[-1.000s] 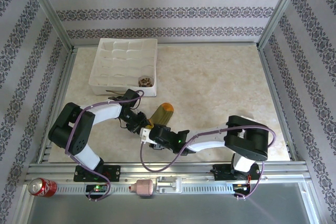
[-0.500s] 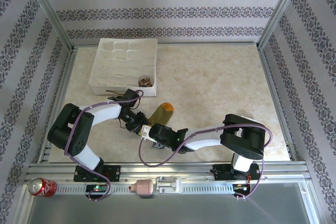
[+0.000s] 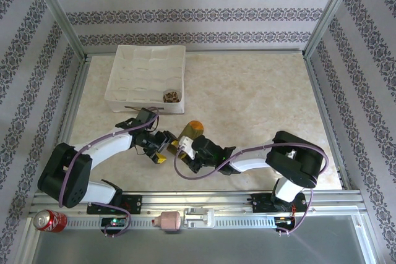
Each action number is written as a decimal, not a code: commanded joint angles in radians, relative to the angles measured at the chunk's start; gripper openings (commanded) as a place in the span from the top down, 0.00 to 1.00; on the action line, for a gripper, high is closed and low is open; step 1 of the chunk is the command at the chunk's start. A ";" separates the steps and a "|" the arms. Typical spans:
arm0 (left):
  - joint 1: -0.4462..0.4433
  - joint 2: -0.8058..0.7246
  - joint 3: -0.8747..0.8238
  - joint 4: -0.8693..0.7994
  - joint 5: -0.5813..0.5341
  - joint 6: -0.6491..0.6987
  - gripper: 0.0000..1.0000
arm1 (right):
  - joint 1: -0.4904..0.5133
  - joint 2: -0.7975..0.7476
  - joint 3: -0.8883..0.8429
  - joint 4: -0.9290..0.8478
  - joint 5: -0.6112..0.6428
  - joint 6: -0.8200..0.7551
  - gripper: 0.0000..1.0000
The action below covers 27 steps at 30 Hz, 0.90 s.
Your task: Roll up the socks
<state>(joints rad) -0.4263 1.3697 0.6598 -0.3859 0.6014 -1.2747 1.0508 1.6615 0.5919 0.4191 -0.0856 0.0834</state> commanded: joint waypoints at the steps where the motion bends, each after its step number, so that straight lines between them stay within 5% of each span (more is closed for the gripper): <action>1: -0.009 -0.011 -0.035 0.096 0.012 -0.023 0.29 | -0.043 0.087 -0.086 -0.162 -0.127 0.108 1.00; 16: -0.016 0.202 -0.011 0.234 0.035 0.092 0.53 | -0.151 0.207 -0.107 -0.076 -0.332 0.198 1.00; 19: -0.020 0.253 -0.006 0.162 0.021 0.149 0.66 | -0.177 0.219 -0.081 -0.095 -0.337 0.181 1.00; 22: -0.020 0.264 -0.029 0.080 0.005 0.162 0.96 | -0.187 0.217 -0.025 -0.175 -0.295 0.112 1.00; 25: -0.022 0.217 -0.064 -0.014 -0.013 0.127 1.00 | -0.183 0.186 0.044 -0.246 -0.250 0.007 1.00; 27: -0.029 0.172 -0.070 -0.091 -0.037 0.088 1.00 | -0.163 0.112 0.052 -0.248 -0.197 -0.075 0.83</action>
<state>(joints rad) -0.4244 1.5364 0.6559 -0.2321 0.6441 -1.1641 0.8757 1.7554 0.6552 0.4416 -0.4671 0.1417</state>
